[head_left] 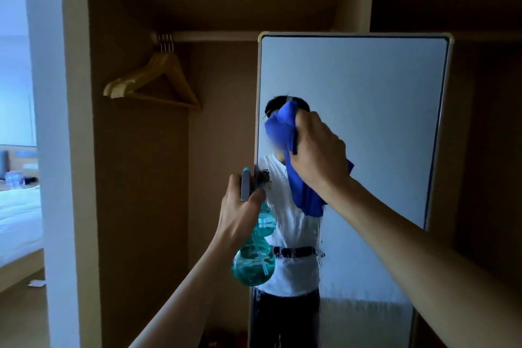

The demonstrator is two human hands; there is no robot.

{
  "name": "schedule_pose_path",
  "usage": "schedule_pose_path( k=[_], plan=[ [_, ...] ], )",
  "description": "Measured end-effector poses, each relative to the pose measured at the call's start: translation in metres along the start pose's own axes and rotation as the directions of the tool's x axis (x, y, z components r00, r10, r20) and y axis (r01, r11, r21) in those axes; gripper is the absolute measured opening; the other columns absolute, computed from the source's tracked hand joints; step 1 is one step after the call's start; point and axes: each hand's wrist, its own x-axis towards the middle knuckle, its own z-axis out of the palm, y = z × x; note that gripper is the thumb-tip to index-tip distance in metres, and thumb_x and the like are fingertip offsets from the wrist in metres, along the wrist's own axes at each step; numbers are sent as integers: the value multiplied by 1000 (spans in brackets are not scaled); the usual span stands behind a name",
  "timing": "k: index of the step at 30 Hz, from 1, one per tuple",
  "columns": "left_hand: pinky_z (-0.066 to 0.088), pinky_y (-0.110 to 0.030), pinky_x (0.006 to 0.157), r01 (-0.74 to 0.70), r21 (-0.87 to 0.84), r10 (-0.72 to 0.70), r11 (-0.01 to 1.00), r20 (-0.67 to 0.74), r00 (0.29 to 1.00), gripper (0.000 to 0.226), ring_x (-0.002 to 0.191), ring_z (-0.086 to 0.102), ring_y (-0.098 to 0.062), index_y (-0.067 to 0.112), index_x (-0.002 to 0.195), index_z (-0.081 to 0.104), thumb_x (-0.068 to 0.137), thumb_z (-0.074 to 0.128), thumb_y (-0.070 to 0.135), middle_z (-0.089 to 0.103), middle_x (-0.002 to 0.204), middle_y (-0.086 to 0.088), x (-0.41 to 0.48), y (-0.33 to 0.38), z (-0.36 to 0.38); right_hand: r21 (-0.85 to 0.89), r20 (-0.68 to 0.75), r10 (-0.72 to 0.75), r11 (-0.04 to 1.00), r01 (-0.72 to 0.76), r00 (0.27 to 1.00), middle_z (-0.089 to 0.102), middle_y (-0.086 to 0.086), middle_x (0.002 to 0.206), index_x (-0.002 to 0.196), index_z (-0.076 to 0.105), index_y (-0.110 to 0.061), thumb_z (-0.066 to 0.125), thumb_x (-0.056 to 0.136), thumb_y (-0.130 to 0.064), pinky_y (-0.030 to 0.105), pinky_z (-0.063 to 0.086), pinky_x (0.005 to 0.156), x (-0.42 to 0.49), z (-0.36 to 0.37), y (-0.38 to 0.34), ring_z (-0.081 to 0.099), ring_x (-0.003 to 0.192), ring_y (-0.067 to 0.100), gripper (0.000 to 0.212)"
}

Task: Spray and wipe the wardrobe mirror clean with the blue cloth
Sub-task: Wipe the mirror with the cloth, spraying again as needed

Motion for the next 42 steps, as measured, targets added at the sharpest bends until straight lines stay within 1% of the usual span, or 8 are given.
schedule_pose_path(
  k=[3, 7, 13, 16, 19, 25, 33, 42],
  plan=[
    [39, -32, 59, -3, -21, 4, 1000, 38, 999, 21, 72, 47, -20, 10, 106, 49, 90, 60, 17, 55, 93, -12, 0, 0, -3, -3, 40, -136, 991, 136, 990, 55, 8, 101, 109, 49, -10, 64, 81, -4, 41, 50, 54, -1, 2, -11, 59, 85, 34, 33],
    [44, -38, 63, 21, -46, -18, 999, 76, 997, 38, 75, 50, -23, 14, 106, 49, 73, 54, 33, 59, 99, -18, -3, 1, -8, -56, 125, -282, 955, 291, 951, 56, 5, 105, 107, 52, -12, 60, 78, 0, 38, 42, 53, 2, -4, -10, 57, 91, 32, 33],
    [40, -34, 64, 17, -78, -10, 997, 81, 997, 14, 73, 48, -19, 14, 104, 51, 91, 57, 13, 54, 91, -5, 0, -7, -11, -199, 127, -450, 861, 468, 884, 65, 2, 100, 100, 62, -13, 63, 71, 5, 33, 24, 64, 3, -12, -14, 56, 92, 30, 34],
    [39, -35, 66, 30, -120, -19, 992, 94, 995, 13, 74, 48, -18, 19, 98, 50, 87, 57, 18, 53, 89, -3, 0, -8, -12, -227, 147, -464, 844, 486, 874, 66, 0, 107, 108, 63, -15, 57, 78, 1, 34, 27, 68, -2, -5, -12, 56, 94, 30, 35],
    [43, -41, 72, 68, -143, -52, 987, 112, 992, 31, 79, 51, -21, 18, 101, 52, 73, 56, 30, 55, 93, -6, -1, -6, -15, -237, 161, -460, 841, 486, 873, 64, -1, 114, 114, 60, -17, 57, 80, 1, 40, 38, 72, -10, 1, -11, 54, 97, 29, 38],
    [45, -42, 75, 103, -200, -76, 974, 139, 987, 43, 85, 54, -24, 14, 111, 55, 70, 60, 26, 61, 101, -19, 3, -16, -19, -233, 185, -409, 865, 444, 894, 62, 3, 121, 124, 59, -17, 39, 80, -2, 43, 42, 81, -48, 17, -16, 52, 106, 31, 51],
    [47, -43, 74, 168, -323, -118, 932, 168, 979, 50, 83, 57, -25, 4, 110, 58, 61, 57, 14, 62, 91, -11, 5, -26, -20, -174, 341, -364, 881, 439, 866, 59, -1, 122, 129, 52, -23, 67, 81, -12, 39, 43, 78, -106, 36, -20, 53, 103, 28, 51],
    [43, -34, 69, 149, -303, -93, 941, 192, 977, 38, 78, 51, -19, 8, 106, 56, 69, 56, 18, 56, 88, -6, -3, -24, -22, -259, 251, -371, 864, 431, 894, 62, 2, 116, 121, 58, -19, 47, 83, -4, 39, 43, 72, -79, 25, -19, 53, 103, 31, 42]
  ],
)
